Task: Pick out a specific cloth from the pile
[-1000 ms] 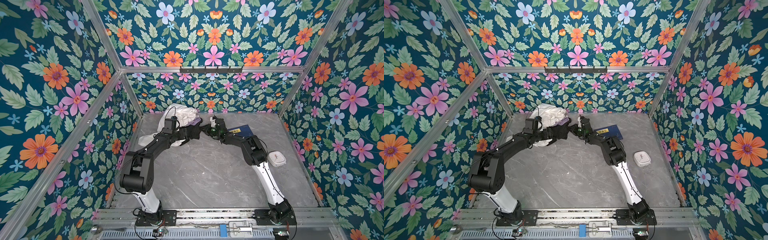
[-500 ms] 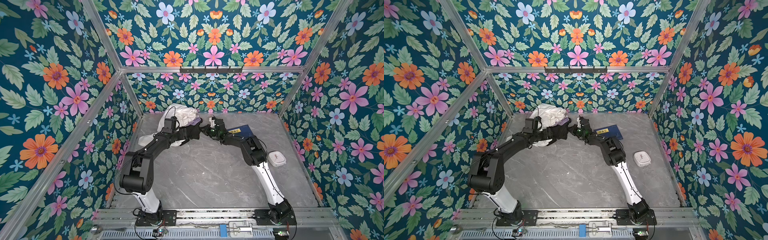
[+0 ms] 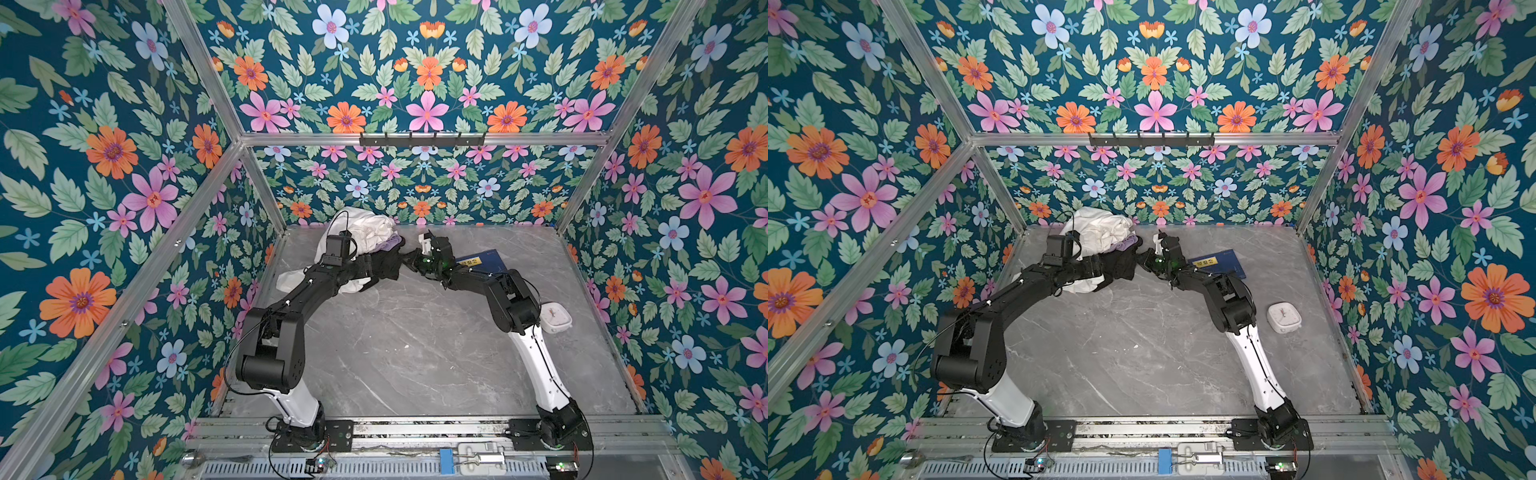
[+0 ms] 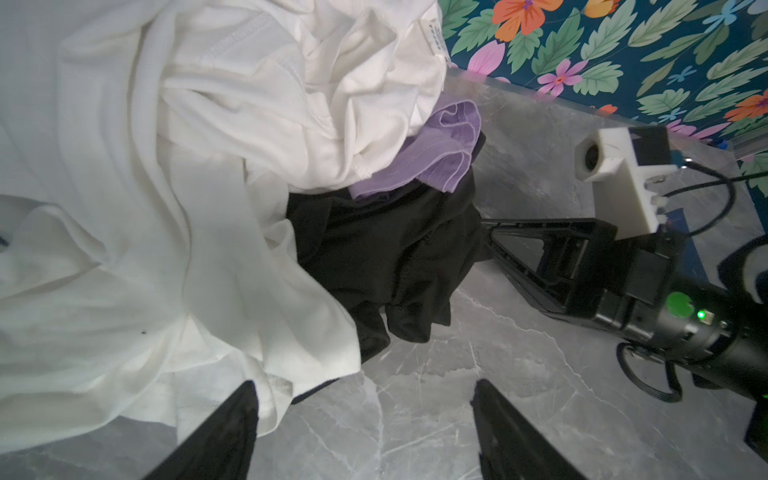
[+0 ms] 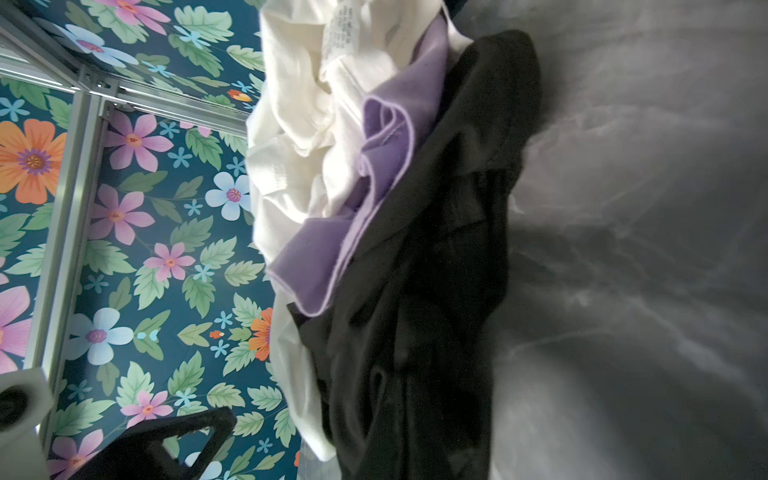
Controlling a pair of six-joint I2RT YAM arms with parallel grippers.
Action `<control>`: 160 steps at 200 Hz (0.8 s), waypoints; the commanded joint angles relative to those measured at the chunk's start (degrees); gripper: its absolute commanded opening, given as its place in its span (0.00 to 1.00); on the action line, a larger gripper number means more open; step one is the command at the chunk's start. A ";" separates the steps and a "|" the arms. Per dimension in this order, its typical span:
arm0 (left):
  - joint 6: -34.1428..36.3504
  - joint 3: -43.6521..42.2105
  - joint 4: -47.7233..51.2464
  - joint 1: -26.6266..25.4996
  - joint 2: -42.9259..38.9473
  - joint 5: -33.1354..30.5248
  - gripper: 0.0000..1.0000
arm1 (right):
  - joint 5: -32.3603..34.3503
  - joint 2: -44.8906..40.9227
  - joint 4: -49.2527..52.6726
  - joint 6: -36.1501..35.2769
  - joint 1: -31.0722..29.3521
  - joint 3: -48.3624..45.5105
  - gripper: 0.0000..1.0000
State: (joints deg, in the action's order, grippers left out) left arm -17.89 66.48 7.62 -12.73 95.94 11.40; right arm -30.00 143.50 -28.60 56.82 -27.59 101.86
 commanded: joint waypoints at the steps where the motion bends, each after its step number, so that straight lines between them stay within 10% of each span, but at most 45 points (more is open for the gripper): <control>1: -0.79 0.25 -0.32 0.10 -0.49 0.53 0.82 | -1.20 -2.30 -3.28 -0.34 -0.36 -2.28 0.00; 160: 6.02 2.64 3.31 -0.72 -2.77 3.28 0.78 | -4.64 -12.90 -5.07 -3.67 -0.79 -5.73 0.00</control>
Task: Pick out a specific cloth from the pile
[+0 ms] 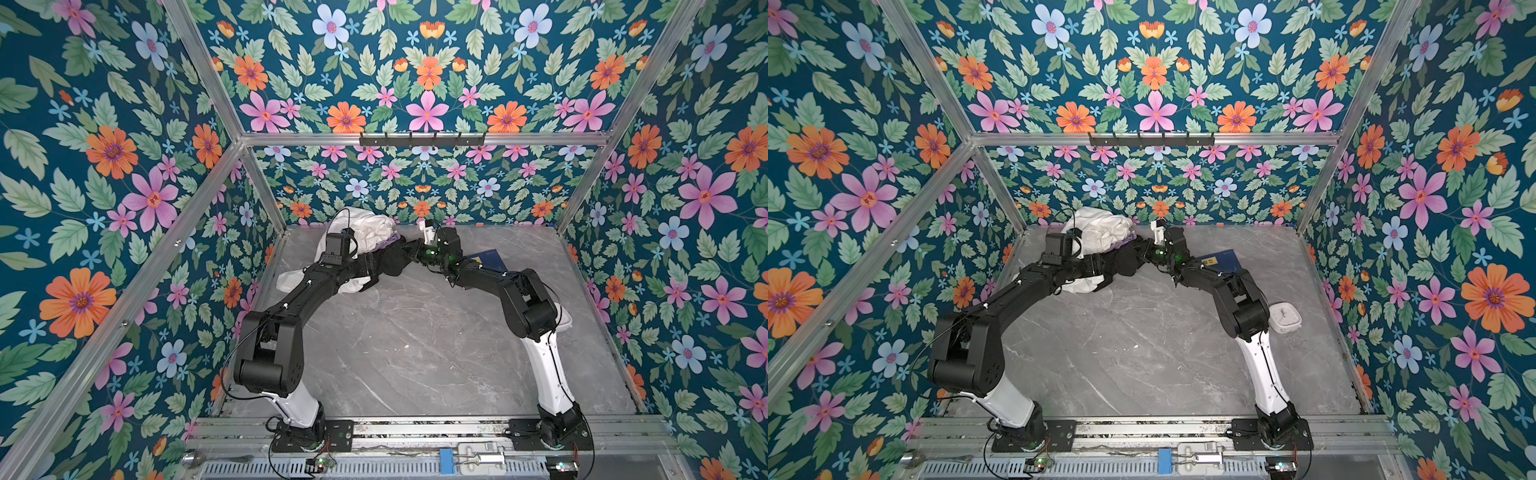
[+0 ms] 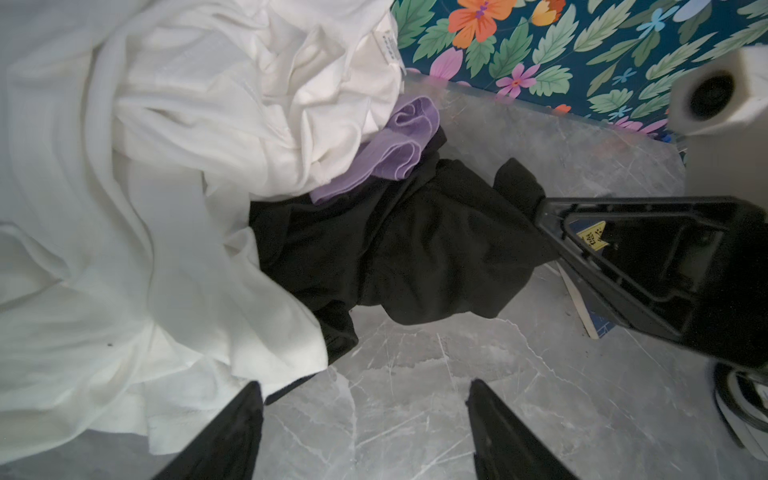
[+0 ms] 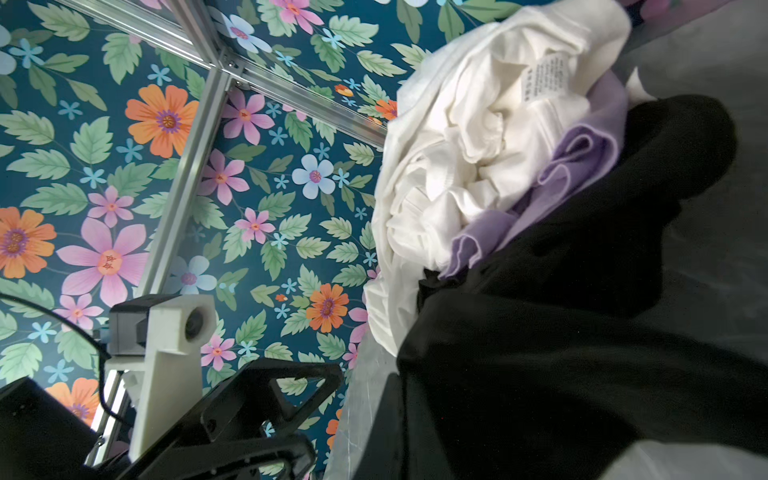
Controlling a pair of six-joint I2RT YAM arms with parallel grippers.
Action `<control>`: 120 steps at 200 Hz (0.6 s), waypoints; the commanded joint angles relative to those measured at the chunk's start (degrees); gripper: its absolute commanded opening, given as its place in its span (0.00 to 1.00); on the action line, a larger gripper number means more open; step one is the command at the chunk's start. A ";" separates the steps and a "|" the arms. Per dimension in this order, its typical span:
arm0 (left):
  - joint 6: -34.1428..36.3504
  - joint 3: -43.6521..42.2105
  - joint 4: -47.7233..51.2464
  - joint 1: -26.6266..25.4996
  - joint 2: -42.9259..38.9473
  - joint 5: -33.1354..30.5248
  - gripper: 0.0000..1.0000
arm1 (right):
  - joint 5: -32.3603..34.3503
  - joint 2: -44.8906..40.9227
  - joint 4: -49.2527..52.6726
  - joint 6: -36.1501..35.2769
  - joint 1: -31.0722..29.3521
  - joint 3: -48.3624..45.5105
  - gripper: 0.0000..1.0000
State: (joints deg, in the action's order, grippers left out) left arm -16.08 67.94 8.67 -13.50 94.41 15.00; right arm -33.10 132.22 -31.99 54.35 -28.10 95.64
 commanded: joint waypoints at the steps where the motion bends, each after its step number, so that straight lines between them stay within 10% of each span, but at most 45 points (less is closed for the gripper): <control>1: 4.30 1.16 2.24 0.05 -1.33 -0.37 0.78 | -1.53 -1.71 -1.68 -1.19 -0.29 0.47 0.00; 120: -9.27 0.24 -3.59 2.09 -0.39 2.76 0.77 | 1.75 -19.49 3.60 -8.13 -0.25 -15.16 0.00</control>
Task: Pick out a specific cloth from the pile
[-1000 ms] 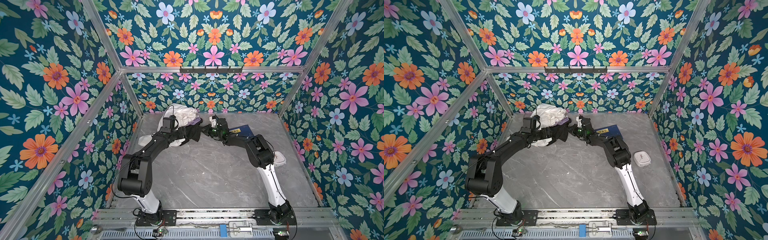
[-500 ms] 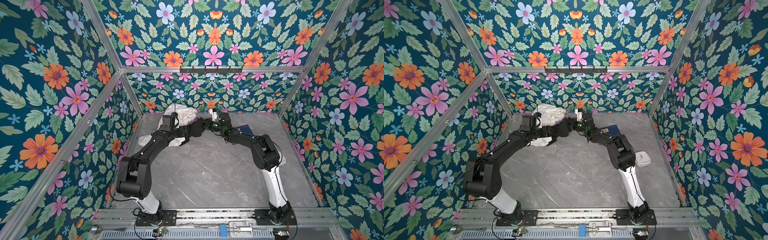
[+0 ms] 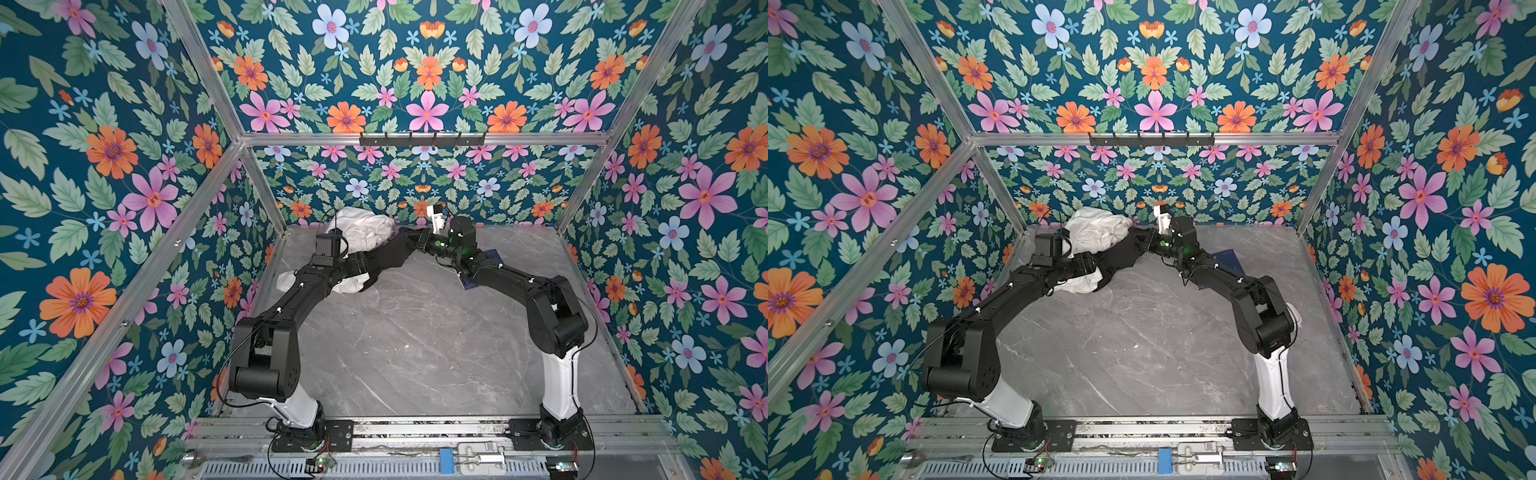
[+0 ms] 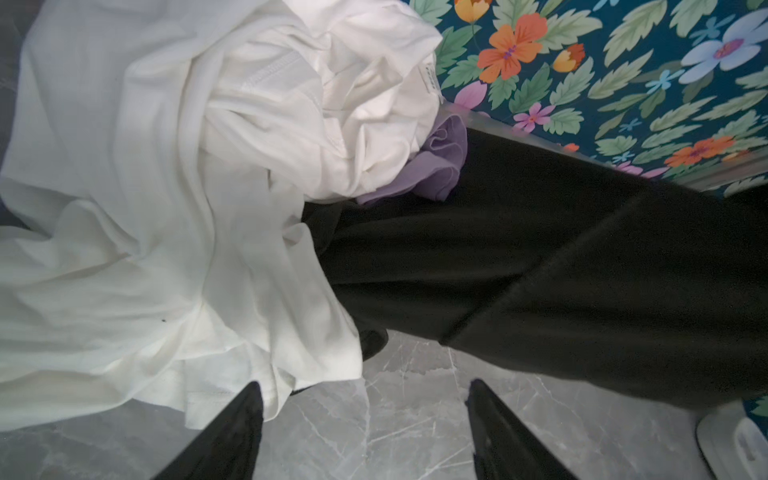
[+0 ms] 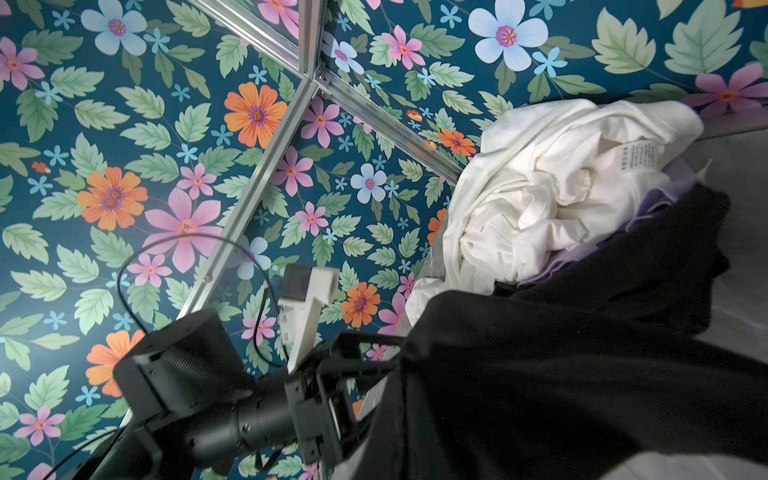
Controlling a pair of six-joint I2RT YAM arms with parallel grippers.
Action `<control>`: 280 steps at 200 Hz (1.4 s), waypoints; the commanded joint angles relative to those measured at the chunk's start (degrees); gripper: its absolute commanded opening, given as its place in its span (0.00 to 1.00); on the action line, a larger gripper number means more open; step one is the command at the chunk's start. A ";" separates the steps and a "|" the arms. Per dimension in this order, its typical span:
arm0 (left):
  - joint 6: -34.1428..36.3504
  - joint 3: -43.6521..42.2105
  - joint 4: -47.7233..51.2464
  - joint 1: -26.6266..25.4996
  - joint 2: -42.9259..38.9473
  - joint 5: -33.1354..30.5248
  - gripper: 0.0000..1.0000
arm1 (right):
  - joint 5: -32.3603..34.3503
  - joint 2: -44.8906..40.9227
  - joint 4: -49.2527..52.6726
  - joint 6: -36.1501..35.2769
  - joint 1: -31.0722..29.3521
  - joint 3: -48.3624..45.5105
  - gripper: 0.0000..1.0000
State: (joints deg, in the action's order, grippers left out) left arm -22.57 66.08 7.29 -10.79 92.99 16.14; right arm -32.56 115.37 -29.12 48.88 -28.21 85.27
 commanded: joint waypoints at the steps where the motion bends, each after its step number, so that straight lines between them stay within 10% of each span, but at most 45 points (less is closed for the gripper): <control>1: -2.72 2.24 -2.12 -0.63 1.22 1.57 0.77 | 1.23 -2.71 0.69 -2.70 -0.12 -5.14 0.00; 121: 2.88 20.87 10.04 -4.29 17.13 -13.24 0.61 | 0.39 -1.91 -3.22 -1.64 -0.32 -14.38 0.00; 280: 2.86 28.77 11.61 -4.01 27.53 -15.53 0.37 | 0.25 -0.69 -3.10 -1.80 -0.53 -14.61 0.00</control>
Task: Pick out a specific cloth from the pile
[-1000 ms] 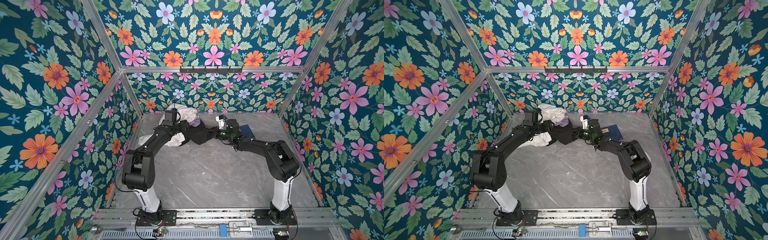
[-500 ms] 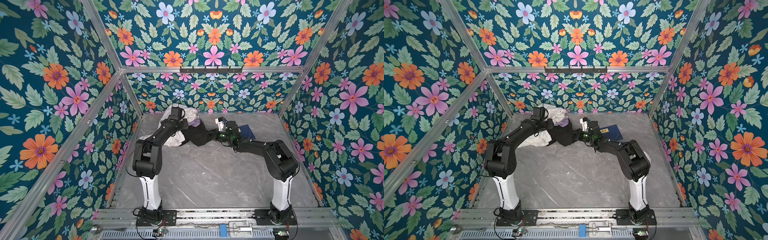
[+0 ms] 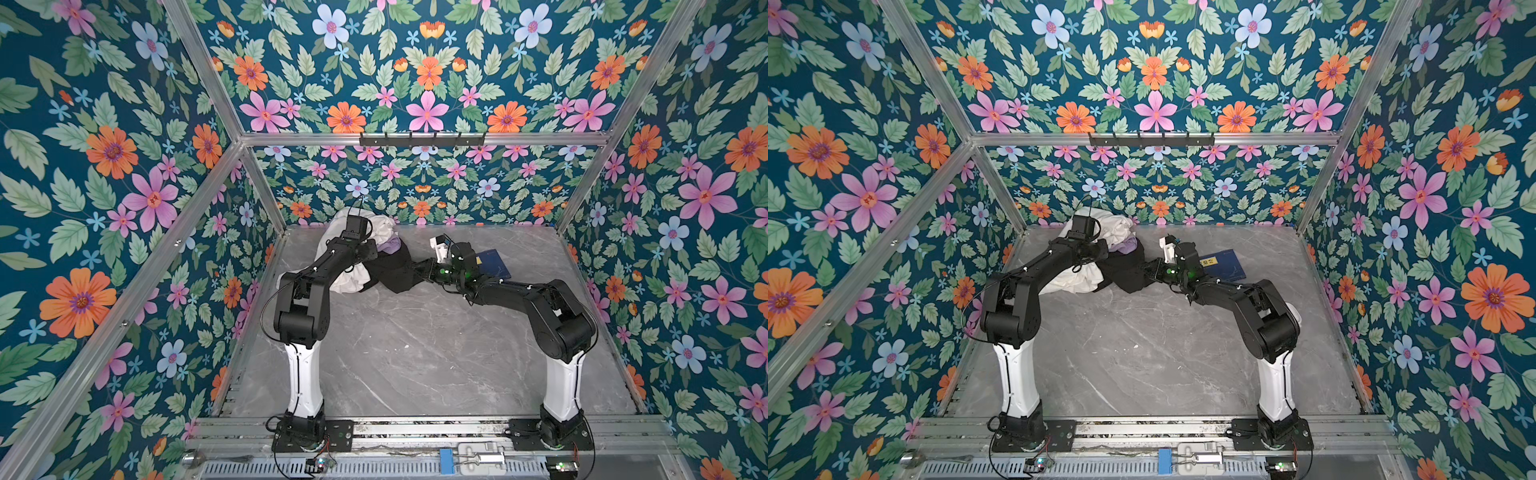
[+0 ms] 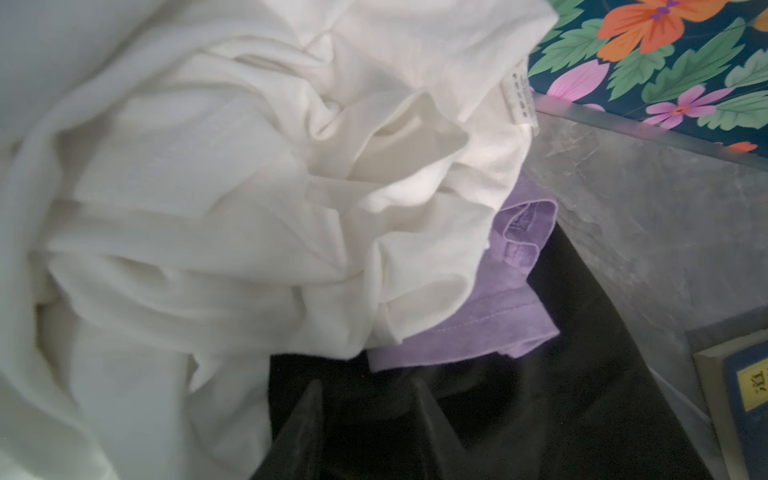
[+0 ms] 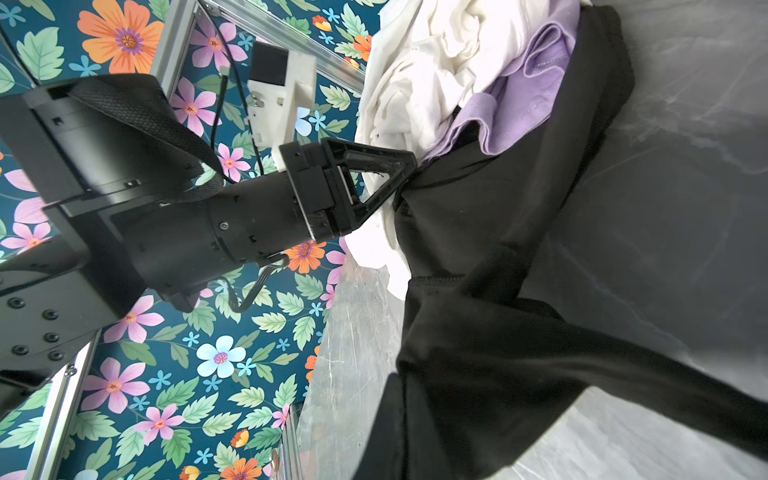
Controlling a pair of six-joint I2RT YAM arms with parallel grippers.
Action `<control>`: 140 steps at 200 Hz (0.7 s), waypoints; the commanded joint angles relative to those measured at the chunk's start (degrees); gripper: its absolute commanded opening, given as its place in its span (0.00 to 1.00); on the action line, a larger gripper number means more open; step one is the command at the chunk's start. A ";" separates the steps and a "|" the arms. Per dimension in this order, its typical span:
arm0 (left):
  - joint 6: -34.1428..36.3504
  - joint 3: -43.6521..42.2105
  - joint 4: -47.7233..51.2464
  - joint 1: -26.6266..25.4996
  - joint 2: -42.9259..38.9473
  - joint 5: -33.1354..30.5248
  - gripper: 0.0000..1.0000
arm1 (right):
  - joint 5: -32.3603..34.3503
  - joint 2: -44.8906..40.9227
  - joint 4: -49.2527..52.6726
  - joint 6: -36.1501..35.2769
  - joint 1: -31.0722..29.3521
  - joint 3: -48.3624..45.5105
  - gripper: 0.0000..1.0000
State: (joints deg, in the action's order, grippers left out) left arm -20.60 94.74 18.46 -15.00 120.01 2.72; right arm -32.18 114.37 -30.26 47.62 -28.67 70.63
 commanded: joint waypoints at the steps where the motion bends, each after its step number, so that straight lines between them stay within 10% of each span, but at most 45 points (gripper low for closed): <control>1: 0.90 0.11 0.44 0.18 0.55 -2.20 0.37 | -0.14 0.28 -1.98 -0.56 -0.07 0.03 0.00; 140: 2.34 0.60 -1.36 1.38 2.18 -2.80 0.00 | 0.44 -0.09 -2.34 -0.72 -0.11 -1.04 0.00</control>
State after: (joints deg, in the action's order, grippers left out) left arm -19.16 94.85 17.93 -13.76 122.52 0.32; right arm -32.12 114.61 -30.44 47.57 -28.71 69.58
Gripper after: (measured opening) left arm 0.049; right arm 0.051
